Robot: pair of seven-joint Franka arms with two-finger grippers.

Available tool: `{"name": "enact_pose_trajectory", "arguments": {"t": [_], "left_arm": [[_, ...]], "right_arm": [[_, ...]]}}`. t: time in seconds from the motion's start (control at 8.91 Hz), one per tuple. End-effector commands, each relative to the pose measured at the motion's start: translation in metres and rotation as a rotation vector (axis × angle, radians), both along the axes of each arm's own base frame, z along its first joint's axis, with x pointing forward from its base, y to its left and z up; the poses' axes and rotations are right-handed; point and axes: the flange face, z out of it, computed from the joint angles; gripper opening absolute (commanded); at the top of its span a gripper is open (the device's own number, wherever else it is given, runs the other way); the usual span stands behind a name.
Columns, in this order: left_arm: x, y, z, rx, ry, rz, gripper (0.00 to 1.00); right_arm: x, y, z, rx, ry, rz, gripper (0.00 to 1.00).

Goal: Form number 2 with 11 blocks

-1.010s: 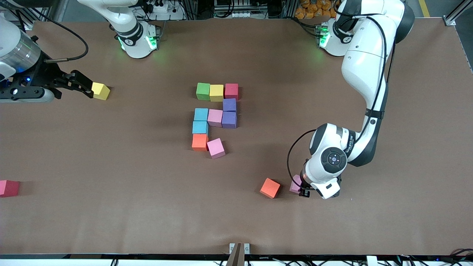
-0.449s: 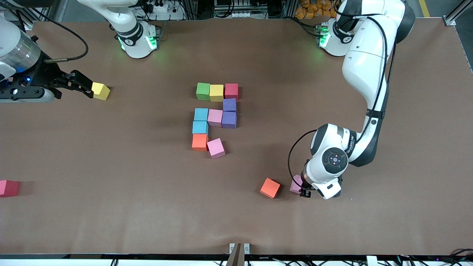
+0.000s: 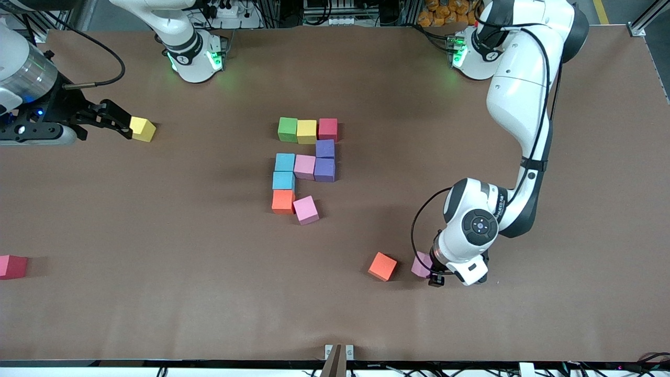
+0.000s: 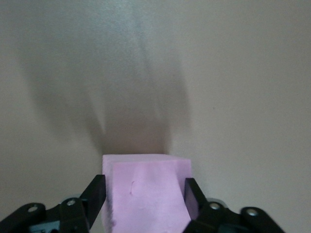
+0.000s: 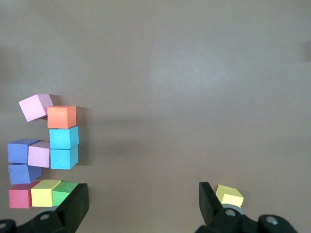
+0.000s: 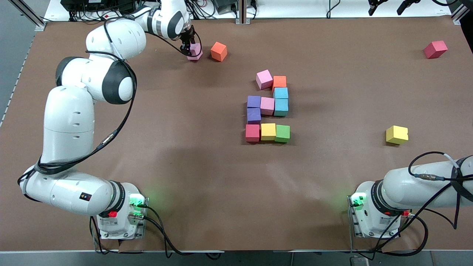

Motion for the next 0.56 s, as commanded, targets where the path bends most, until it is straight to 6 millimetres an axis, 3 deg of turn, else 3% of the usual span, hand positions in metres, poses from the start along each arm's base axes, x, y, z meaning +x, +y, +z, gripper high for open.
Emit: {"name": "enact_pose_trajectory", "arguments": {"t": [0.0,0.22,0.45], "left_arm": [[0.001,0.005,-0.012,0.0,-0.016,0.009,0.74],[0.004,0.006,-0.009,-0.008,-0.036,0.013,0.74],[0.008,0.009,0.009,-0.018,-0.055,0.027,0.74]], "right_arm": [[-0.001,-0.001,0.005,-0.002,0.0,0.001,1.0],[-0.001,-0.002,0.005,-0.002,0.0,0.0,1.0],[-0.001,-0.002,0.005,-0.004,0.0,0.0,1.0]]}}
